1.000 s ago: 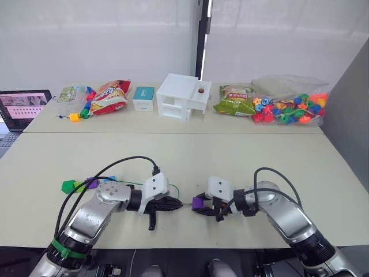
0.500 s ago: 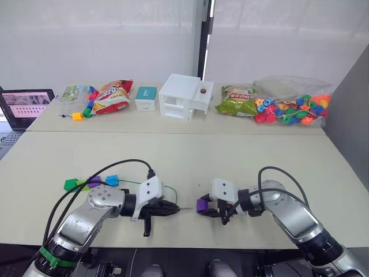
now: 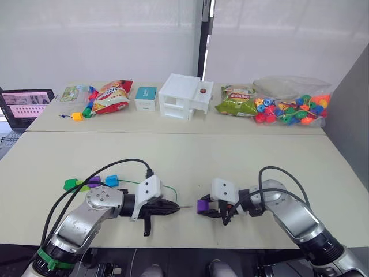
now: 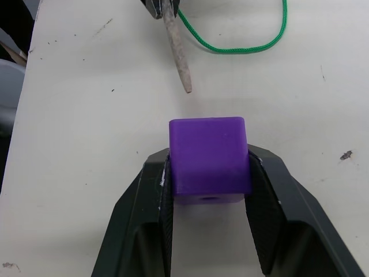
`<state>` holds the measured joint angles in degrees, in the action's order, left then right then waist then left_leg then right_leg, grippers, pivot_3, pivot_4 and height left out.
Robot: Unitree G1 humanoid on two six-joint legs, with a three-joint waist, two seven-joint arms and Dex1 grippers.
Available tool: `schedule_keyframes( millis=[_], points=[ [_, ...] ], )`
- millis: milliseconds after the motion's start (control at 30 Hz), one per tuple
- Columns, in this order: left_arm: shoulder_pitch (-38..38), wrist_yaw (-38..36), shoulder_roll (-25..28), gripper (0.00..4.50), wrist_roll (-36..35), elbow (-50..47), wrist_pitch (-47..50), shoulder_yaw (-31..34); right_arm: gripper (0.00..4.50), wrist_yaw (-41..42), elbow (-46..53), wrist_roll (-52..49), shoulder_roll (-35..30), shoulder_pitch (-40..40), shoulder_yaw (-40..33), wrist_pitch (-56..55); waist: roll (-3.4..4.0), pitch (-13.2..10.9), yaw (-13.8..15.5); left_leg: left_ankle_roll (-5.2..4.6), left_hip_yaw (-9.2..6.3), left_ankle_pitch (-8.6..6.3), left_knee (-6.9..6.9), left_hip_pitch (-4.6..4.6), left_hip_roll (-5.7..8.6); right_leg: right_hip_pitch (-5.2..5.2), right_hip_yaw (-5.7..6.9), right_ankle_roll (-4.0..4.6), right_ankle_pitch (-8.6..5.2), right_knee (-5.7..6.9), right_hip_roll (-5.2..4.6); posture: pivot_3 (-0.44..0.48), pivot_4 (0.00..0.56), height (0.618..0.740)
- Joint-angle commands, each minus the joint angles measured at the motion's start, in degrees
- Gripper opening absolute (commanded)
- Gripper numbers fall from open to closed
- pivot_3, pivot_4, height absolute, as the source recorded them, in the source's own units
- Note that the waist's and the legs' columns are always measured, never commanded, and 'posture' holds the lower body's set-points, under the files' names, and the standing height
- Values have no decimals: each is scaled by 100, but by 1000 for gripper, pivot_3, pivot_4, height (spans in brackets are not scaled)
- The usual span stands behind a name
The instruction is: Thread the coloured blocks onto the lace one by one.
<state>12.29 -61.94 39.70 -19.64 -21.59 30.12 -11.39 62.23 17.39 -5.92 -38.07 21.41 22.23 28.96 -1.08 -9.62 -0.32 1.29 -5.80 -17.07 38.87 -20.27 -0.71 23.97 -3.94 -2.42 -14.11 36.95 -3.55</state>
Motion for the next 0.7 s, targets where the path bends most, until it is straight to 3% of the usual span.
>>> schedule_keyframes(
  millis=[33,700],
  points=[
    [57,23,-50,0,-49,-101,-91,-49,1170,103,17,27,-142,-153,209,239,0,0,-1,0,0,0,0,0,0,0,0,0,0,0,0,0,150,740],
    [179,52,1,0,159,38,-112,-265,1170,171,152,-39,-167,-169,224,284,0,0,-40,0,0,0,-2,0,0,3,0,0,0,2,1,0,150,740]
  ],
)
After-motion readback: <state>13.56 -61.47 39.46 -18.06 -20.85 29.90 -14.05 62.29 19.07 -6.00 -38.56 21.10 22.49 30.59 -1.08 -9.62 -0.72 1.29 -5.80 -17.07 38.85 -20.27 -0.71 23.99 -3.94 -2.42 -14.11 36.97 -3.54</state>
